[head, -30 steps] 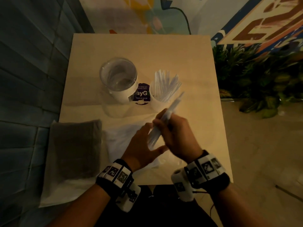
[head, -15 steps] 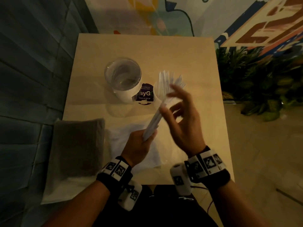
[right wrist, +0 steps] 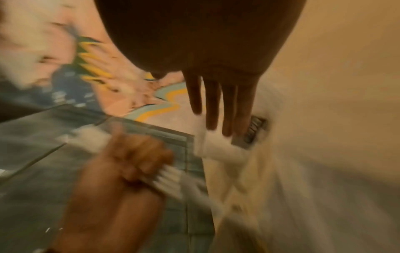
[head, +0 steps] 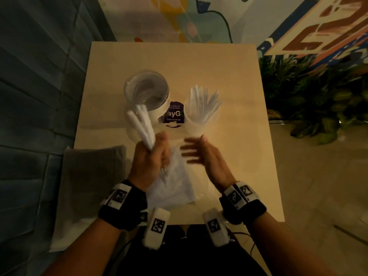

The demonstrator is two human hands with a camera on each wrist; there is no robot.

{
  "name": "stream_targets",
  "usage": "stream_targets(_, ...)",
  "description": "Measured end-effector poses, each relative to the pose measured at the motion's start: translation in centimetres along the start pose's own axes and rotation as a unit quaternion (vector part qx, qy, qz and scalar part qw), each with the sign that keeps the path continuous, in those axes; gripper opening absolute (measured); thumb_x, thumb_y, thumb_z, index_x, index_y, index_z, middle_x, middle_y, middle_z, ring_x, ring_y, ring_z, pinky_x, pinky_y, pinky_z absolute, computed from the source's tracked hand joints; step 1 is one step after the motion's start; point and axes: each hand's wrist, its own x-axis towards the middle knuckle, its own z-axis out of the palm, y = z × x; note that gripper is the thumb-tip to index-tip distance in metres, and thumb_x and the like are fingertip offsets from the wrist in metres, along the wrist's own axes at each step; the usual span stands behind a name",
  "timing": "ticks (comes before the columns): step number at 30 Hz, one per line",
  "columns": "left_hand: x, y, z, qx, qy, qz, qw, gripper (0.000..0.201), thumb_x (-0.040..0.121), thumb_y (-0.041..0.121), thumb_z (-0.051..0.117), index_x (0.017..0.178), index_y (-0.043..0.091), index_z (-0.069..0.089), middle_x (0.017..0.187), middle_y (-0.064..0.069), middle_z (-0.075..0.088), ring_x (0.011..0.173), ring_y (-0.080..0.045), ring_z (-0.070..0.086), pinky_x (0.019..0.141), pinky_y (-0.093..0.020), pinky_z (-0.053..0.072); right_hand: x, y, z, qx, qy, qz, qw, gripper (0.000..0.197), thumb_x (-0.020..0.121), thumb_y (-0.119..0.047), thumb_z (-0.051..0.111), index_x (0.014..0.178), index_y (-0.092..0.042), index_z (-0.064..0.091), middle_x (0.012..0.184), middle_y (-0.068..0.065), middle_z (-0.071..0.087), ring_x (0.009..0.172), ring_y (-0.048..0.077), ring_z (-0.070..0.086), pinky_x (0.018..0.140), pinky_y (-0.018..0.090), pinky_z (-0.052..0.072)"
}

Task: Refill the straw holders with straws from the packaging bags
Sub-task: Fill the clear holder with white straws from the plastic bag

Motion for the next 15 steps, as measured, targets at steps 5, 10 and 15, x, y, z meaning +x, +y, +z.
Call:
stream_targets(5, 0.7, 1.6, 0.6, -0.121, -0.080, 0.074, 0.987, 0.043, 0.089, 0.053, 0.062, 0.060, 0.026, 0.046, 0.051, 0.007, 0.035, 0.046, -0.012, 0.031, 0.054, -0.026, 0.036, 0.4, 3.4, 2.5, 0.224, -0.057, 0.233, 0.944, 0.074, 0.097, -0.064, 0.029, 0.126, -0.002, 0.057, 0.115, 0.023, 0.067, 0.106, 0.045, 0.065, 0.100, 0.056, 0.048)
stream_targets(10, -0.6, 0.7, 1.5, -0.015, -0.071, 0.056, 0.996, 0.052, 0.088, 0.060, 0.059, 0.062, 0.018, 0.042, 0.054, -0.003, 0.035, 0.051, -0.020, 0.035, 0.058, -0.035, 0.036, 1.0, 2.2, 4.1, 0.318, -0.095, 0.236, 0.913, 0.086, 0.098, -0.066, 0.019, 0.139, 0.005, 0.044, 0.130, 0.028, 0.057, 0.117, 0.041, 0.059, 0.105, 0.054, 0.045)
stream_targets(15, -1.1, -0.4, 1.1, 0.038, -0.040, 0.021, 0.998, 0.048, 0.081, 0.067, 0.061, 0.058, 0.026, 0.051, 0.051, -0.001, 0.038, 0.048, -0.023, 0.038, 0.052, -0.035, 0.038, 1.1, 0.8, 3.2, 0.173, -0.084, 0.141, 0.971, 0.073, 0.098, -0.064, 0.029, 0.131, -0.005, 0.057, 0.129, 0.024, 0.060, 0.113, 0.035, 0.063, 0.100, 0.049, 0.050)
